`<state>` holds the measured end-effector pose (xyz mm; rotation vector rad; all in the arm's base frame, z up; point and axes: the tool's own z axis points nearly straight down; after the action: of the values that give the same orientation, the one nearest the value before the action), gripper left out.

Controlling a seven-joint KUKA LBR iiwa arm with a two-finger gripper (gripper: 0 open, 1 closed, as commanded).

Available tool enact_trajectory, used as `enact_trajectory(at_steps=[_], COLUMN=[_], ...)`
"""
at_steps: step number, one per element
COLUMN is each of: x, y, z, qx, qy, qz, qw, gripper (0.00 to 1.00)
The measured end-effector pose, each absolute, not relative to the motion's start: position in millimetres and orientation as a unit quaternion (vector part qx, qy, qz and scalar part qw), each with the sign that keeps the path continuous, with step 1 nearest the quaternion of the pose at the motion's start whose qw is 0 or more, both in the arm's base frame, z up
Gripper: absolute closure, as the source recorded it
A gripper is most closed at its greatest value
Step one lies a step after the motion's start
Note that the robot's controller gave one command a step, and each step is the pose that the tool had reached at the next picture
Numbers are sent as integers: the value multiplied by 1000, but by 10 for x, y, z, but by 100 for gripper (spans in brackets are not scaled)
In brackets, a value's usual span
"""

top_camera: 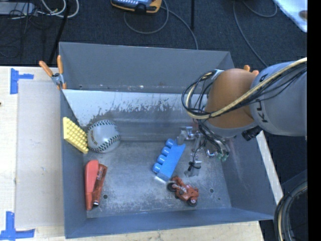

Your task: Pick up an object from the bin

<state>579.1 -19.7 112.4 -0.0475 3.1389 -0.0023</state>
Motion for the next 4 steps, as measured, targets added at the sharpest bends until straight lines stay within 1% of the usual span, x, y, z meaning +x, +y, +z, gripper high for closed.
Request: enact_trajectory(at_steps=[1, 2, 3, 4], x=[5850, 5773, 5773, 5718], y=[-7, 254, 255, 192], z=[855, 761, 762, 2188], qx=[-108, -27, -27, -19], qy=[994, 1000, 1000, 1000], qz=[0, -1, -1, 0], qw=[-2, 5, 5, 6], gripper=[0, 100, 100, 100])
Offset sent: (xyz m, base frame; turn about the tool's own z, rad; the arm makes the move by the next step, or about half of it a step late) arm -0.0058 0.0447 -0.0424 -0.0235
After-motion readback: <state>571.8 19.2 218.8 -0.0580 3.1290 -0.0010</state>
